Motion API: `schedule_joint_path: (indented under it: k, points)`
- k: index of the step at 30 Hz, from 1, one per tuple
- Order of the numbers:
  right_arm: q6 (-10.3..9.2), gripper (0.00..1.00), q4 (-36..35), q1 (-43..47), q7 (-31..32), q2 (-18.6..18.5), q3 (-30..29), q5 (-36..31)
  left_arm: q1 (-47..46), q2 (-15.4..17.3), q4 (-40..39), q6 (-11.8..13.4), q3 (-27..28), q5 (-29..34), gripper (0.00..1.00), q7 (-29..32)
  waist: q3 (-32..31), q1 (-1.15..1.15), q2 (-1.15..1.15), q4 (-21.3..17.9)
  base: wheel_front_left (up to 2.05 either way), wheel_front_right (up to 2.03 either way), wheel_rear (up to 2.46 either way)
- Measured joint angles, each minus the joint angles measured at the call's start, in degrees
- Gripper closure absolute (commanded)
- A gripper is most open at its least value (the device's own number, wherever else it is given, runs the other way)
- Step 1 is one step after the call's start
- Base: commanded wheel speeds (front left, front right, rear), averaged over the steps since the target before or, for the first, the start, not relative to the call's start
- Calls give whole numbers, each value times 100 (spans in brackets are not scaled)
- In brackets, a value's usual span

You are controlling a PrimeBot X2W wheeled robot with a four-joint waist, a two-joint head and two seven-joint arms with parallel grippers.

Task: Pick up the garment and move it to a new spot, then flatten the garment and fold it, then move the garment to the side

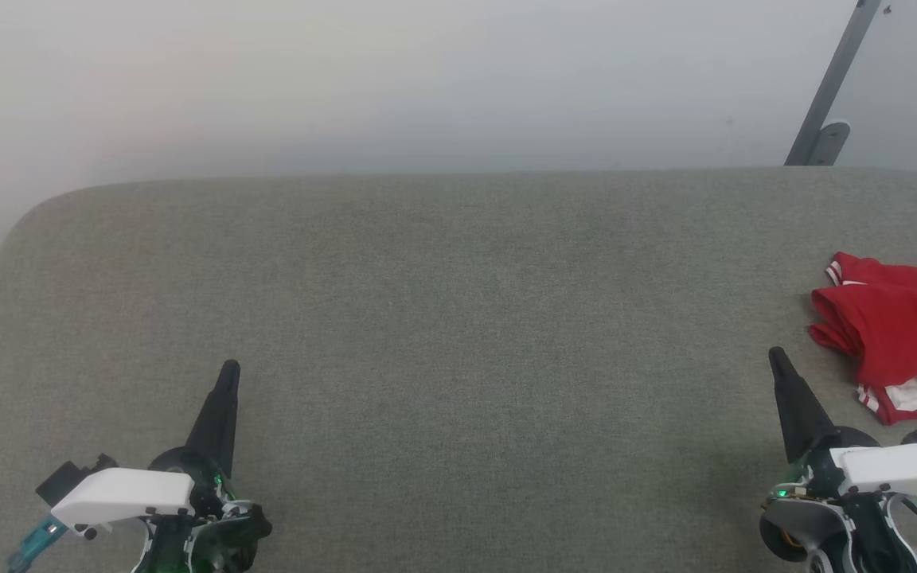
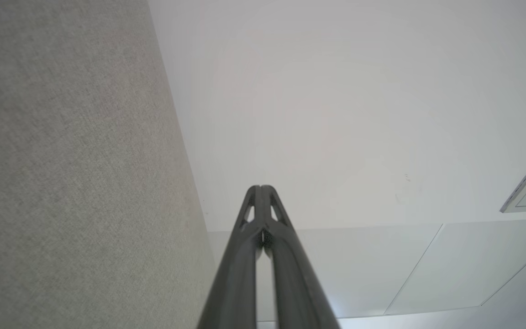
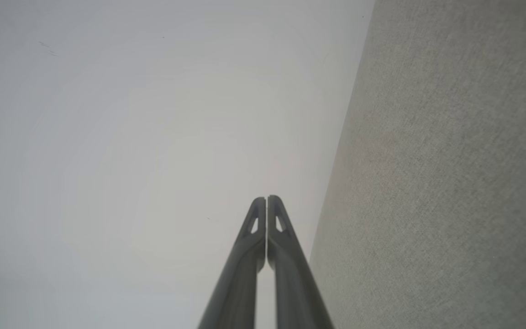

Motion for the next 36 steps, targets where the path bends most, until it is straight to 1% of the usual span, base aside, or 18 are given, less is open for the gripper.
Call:
schedule_joint_path:
  k: [36]
  points:
    - [0, 100, 0, -1, 0, 0, -1, 0, 0, 0, 0, 0, 0, 0, 100, 0, 0, 0, 0, 0, 0, 0, 0]
